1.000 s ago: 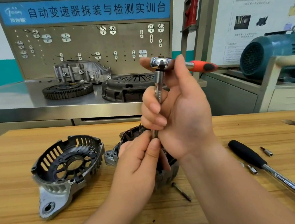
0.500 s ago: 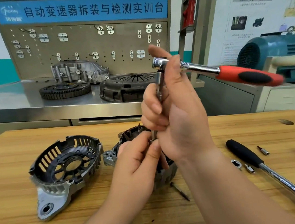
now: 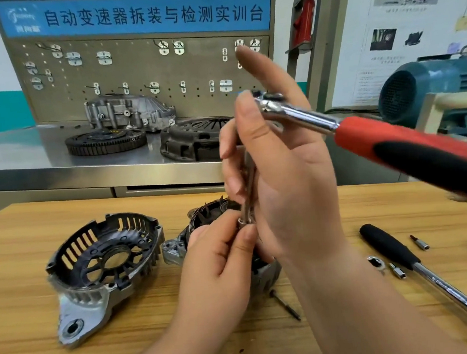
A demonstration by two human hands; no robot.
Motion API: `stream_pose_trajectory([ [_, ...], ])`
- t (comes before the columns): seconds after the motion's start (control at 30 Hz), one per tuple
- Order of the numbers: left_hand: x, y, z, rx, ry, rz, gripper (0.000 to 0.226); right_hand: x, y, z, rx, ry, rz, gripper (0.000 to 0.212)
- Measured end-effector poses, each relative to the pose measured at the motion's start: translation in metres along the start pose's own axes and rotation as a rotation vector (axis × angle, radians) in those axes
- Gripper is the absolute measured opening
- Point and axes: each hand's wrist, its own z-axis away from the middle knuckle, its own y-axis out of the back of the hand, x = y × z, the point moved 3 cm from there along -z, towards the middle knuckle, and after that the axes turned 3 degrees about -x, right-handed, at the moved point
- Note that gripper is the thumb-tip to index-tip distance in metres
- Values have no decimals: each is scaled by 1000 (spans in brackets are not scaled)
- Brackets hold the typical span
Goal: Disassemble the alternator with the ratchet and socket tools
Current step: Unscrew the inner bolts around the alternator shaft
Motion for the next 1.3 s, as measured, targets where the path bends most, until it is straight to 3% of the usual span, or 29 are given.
stream_pose_trajectory([
  [0.1, 1, 0, -1, -19, -10, -17, 31, 0, 3, -2, 13, -63, -68, 28],
  [0.23, 1, 0, 0, -86, -4, 77, 36, 7, 14, -4, -21, -288, -221, 55],
  [0.33, 3, 0, 0, -85, -66, 12, 41, 10, 14, -5, -82, -359, -266, 59],
  [0.53, 0, 0, 1, -13, 24, -17, 25, 6, 4, -3, -100, -179, -81, 34],
  [0.67, -2, -1, 1, -13, 0, -18, 42, -1, 3, -1, -40, -61, 30, 38],
  [0.8, -1, -1, 0, -42, -21, 42, 42, 2, 4, -1, -38, -117, -69, 32],
  [0.9, 4, 1, -1, -52, -47, 39, 23, 8, 10, -3, -25, -251, -185, 50],
  [1.0, 5, 1, -1, -61, -61, -20, 23, 13, 13, -3, -28, -315, -241, 53],
  [1.3, -1, 0, -1, -35, -31, -34, 31, 3, 4, -1, 1, -39, -56, 30],
])
